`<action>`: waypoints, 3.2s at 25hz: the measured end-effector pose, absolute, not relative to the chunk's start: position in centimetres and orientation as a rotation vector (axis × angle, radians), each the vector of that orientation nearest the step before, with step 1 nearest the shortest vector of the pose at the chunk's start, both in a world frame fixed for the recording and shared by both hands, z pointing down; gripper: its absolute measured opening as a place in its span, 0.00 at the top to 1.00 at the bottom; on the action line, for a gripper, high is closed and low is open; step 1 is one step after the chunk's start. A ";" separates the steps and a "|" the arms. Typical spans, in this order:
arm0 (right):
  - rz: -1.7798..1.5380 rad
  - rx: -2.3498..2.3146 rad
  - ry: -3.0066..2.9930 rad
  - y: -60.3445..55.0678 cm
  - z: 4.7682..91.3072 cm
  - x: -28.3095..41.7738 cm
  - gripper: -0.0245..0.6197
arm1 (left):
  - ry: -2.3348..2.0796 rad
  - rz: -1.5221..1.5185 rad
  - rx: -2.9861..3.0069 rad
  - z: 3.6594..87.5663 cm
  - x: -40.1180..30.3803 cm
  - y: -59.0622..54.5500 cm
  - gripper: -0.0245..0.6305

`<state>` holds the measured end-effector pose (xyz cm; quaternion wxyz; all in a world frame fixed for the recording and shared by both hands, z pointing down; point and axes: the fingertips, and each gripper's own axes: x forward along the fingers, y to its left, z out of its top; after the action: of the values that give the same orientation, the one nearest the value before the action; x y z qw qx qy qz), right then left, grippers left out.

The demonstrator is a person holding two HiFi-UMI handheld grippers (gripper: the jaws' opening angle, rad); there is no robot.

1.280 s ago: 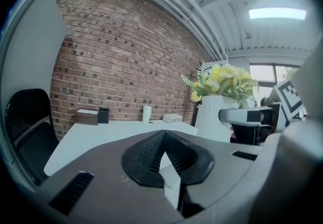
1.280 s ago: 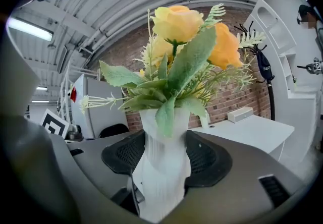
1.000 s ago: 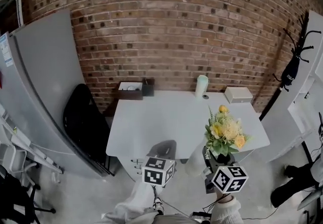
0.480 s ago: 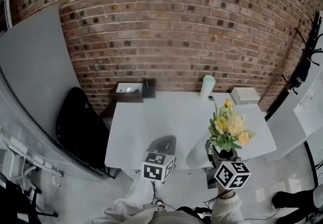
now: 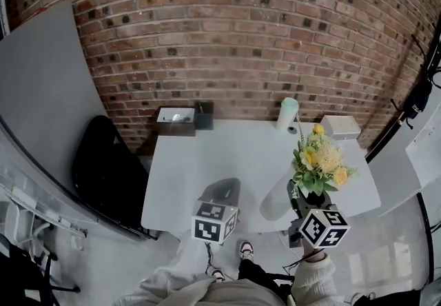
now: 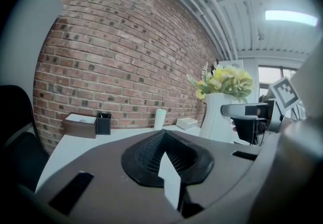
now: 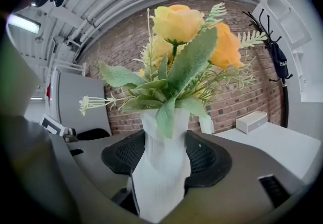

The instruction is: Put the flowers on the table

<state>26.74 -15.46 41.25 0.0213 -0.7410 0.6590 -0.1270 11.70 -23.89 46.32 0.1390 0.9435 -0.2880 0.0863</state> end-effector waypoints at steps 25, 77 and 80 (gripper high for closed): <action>-0.448 -2.100 2.250 -34.2 42.5 34.5 0.58 | -1.070 0.322 2.597 48.3 17.6 -37.8 0.95; -0.290 -1.645 2.810 -56.8 53.5 23.9 0.58 | -1.388 0.350 2.223 59.3 11.8 -48.9 0.95; -0.293 -1.638 2.813 -56.6 53.6 23.9 0.58 | -1.384 0.346 2.223 59.3 11.9 -48.8 0.95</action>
<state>23.93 -56.59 53.60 -0.0631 -0.5001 0.8590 -0.0896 11.86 -48.80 59.32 0.2473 0.8154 -0.5078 0.1267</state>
